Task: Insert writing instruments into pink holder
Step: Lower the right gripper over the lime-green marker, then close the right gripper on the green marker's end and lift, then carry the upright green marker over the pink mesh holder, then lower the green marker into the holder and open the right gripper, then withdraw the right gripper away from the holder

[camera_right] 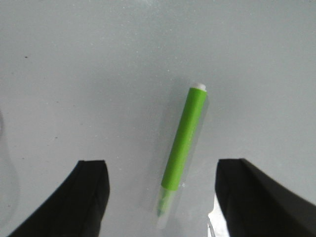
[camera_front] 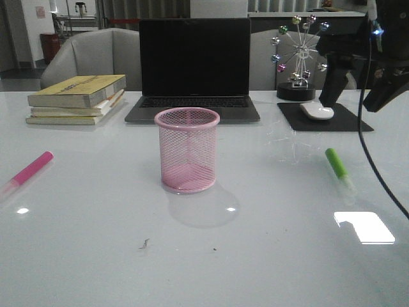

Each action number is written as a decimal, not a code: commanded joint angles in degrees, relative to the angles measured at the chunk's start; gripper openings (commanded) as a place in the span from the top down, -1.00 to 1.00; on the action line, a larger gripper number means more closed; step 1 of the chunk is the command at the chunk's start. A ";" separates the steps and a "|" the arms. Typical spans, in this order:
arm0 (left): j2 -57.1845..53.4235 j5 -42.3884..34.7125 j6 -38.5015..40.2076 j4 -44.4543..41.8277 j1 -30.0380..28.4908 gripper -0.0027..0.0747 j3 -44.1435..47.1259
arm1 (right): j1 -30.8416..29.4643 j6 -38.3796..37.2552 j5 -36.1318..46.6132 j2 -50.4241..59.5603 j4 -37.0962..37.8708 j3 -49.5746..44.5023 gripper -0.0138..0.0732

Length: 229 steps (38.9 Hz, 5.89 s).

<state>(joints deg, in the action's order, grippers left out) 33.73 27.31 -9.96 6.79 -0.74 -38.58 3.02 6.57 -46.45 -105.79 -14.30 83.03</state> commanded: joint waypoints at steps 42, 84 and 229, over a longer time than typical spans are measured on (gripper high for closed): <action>0.41 -4.70 0.26 0.60 0.33 -0.22 -2.09 | 0.02 0.50 -1.82 -13.75 3.46 4.80 -0.54; 0.41 -4.70 0.26 0.60 0.33 -0.22 -2.09 | 4.84 1.73 10.57 3.36 2.21 9.65 0.57; 4.79 -8.90 0.26 1.58 0.33 -0.22 -2.48 | -4.47 2.00 16.73 73.09 9.68 -46.49 -0.32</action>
<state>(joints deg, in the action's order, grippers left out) 36.01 22.54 -9.96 6.90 -0.74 -38.58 -1.04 8.42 -34.14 -32.86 -4.70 34.90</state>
